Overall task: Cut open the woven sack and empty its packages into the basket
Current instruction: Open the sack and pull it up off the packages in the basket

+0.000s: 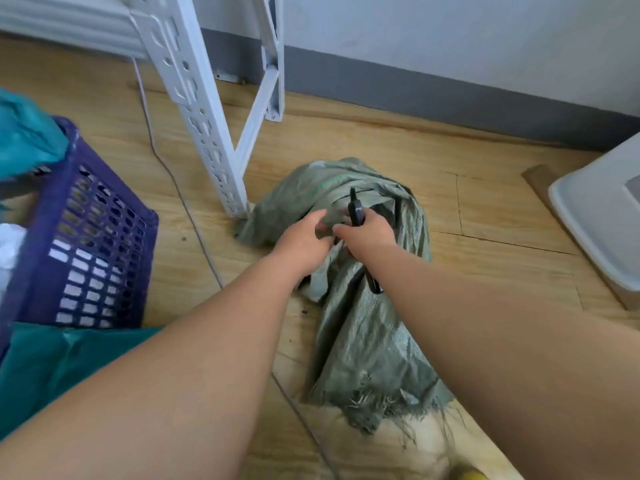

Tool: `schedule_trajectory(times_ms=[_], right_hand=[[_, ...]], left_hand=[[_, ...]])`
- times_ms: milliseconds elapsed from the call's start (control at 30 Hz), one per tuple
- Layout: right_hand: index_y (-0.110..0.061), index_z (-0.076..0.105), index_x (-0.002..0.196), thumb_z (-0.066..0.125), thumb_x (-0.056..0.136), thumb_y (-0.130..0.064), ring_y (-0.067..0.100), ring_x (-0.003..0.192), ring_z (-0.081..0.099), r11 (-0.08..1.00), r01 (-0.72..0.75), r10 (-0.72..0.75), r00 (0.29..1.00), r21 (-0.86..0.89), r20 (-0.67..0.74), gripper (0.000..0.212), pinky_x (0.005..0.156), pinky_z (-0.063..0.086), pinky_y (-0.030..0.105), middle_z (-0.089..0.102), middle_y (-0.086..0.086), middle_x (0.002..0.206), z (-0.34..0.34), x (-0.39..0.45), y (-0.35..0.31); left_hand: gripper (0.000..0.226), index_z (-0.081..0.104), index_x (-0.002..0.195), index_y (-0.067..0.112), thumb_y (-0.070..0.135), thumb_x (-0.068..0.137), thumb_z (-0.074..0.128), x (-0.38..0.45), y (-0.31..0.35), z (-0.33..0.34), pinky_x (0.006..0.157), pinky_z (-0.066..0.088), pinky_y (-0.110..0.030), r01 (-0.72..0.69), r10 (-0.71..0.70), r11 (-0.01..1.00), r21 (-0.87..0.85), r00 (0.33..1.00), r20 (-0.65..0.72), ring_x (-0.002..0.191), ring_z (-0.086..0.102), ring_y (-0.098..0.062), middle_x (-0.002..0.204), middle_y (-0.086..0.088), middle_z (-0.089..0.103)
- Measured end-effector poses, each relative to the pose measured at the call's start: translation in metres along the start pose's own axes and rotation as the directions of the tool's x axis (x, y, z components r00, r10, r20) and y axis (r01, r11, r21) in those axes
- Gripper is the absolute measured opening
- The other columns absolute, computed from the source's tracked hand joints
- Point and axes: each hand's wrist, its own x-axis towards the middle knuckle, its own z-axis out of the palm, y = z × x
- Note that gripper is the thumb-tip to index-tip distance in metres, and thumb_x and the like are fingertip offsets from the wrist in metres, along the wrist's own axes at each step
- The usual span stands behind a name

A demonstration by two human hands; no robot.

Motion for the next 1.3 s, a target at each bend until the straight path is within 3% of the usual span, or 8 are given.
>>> schedule_trajectory(times_ms=[167,367,500,667,833,967,1133,1300], right_hand=[[-0.018,0.067,0.109,0.064,0.086,-0.018,0.014,0.058,0.057,0.995,0.075,-0.061,0.981,-0.072,0.184,0.022,0.057,0.053,0.026,0.062,0.001,0.089,0.056,-0.02,-0.018],[-0.016,0.062,0.103,0.06,0.089,-0.02,0.013,0.052,0.057,0.93,0.221,-0.068,0.889,-0.294,0.452,0.015,0.061,0.051,0.029,0.06,0.001,0.081,0.127,-0.048,-0.04],[-0.012,0.063,0.112,0.058,0.091,-0.021,0.014,0.057,0.06,0.88,0.33,-0.112,0.843,-0.341,0.527,0.023,0.076,0.057,0.035,0.061,0.002,0.088,0.152,-0.06,-0.049],[-0.01,0.06,0.117,0.053,0.095,-0.023,0.017,0.064,0.063,0.827,0.384,-0.124,0.836,-0.41,0.535,0.027,0.083,0.058,0.038,0.065,0.006,0.097,0.151,-0.068,-0.051],[-0.011,0.062,0.116,0.054,0.093,-0.022,0.027,0.08,0.07,0.804,0.424,-0.19,0.847,-0.416,0.497,0.026,0.083,0.058,0.043,0.069,0.011,0.106,0.15,-0.068,-0.053],[-0.019,0.061,0.116,0.056,0.09,-0.027,0.033,0.087,0.068,0.83,0.446,-0.325,0.875,-0.335,0.36,0.028,0.081,0.057,0.044,0.067,0.01,0.101,0.146,-0.07,-0.074],[-0.021,0.061,0.123,0.059,0.09,-0.033,0.021,0.069,0.065,0.887,0.462,-0.44,0.846,-0.002,0.302,0.035,0.063,0.052,0.029,0.065,0.002,0.102,0.154,-0.095,-0.131],[-0.021,0.057,0.127,0.06,0.093,-0.03,0.014,0.057,0.055,0.828,0.502,-0.561,0.736,0.251,0.379,0.035,0.048,0.046,0.018,0.062,0.005,0.098,0.166,-0.133,-0.17]], left_hand=[[0.048,0.049,0.136,0.028,0.022,0.089,0.058,-0.035,-0.058,-0.058,0.098,0.048,-0.037,0.101,-0.061,0.941,0.324,0.99,-0.131,0.114,0.058,-0.022,0.126,0.002,0.062],[0.065,0.044,0.139,0.021,0.04,0.082,0.07,-0.089,-0.128,-0.099,0.102,0.036,-0.042,0.28,-0.537,0.43,0.858,0.843,-0.007,0.128,0.045,-0.028,0.138,-0.004,0.05],[0.063,0.031,0.148,0.021,0.041,0.092,0.052,-0.099,-0.151,-0.114,0.117,-0.002,-0.056,0.248,-0.637,0.161,0.955,0.765,-0.091,0.145,0.018,-0.03,0.155,-0.006,0.03],[0.063,0.019,0.152,0.024,0.033,0.093,0.04,-0.105,-0.173,-0.122,0.117,-0.006,-0.053,0.26,-0.664,0.002,0.966,0.723,-0.193,0.145,0.021,-0.029,0.154,-0.004,0.032],[0.041,0.051,0.133,0.015,0.015,0.092,0.05,-0.109,-0.12,-0.133,0.1,0.038,-0.039,0.387,-0.55,0.345,0.855,0.821,-0.15,0.123,0.049,-0.026,0.134,-0.005,0.052],[0.038,0.056,0.125,0.012,0.024,0.089,0.059,-0.109,-0.068,-0.166,0.091,0.049,-0.041,0.394,-0.302,0.543,0.741,0.916,-0.265,0.109,0.057,-0.032,0.121,-0.009,0.058],[0.043,0.051,0.131,0.017,0.024,0.09,0.061,-0.152,-0.015,-0.223,0.092,0.044,-0.039,0.524,-0.142,0.663,0.534,0.789,-0.598,0.125,0.051,-0.029,0.137,-0.006,0.052],[0.034,0.054,0.124,0.022,0.023,0.09,0.06,-0.215,-0.011,-0.255,0.081,0.039,-0.036,0.582,-0.099,0.678,0.449,0.677,-0.729,0.121,0.053,-0.028,0.131,-0.005,0.055]])
